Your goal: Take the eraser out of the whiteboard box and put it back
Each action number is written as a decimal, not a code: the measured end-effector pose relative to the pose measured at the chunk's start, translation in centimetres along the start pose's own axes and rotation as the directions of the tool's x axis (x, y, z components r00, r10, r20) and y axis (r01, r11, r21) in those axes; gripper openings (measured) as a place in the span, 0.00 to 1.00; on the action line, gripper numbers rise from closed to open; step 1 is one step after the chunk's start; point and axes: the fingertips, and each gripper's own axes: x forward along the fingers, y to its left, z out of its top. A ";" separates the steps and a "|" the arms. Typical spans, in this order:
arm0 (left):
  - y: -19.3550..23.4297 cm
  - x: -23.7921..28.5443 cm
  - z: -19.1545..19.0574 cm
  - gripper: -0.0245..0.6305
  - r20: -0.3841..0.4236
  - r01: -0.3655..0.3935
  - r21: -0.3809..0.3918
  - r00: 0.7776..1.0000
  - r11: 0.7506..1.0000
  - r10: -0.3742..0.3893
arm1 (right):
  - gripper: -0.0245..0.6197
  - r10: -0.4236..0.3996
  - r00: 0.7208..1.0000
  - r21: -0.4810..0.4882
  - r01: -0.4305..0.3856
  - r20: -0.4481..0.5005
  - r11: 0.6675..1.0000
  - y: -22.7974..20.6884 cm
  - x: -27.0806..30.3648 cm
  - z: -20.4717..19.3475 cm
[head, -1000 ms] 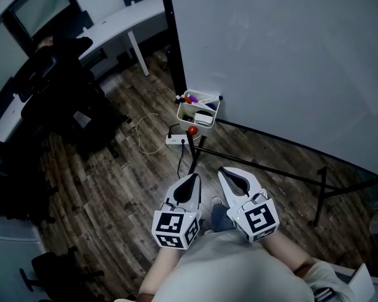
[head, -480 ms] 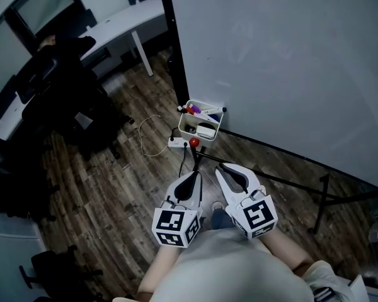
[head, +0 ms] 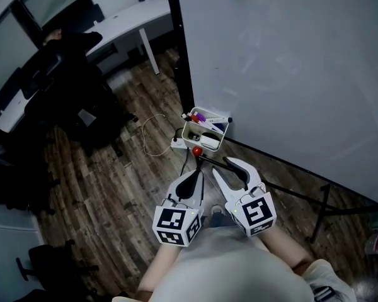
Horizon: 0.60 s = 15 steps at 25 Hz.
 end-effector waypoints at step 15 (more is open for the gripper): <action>2.5 2.5 2.0 0.04 0.022 -0.075 -0.011 0.997 0.997 0.075 | 0.36 0.055 0.998 -0.047 -0.055 -0.009 0.997 -2.3 4.0 0.8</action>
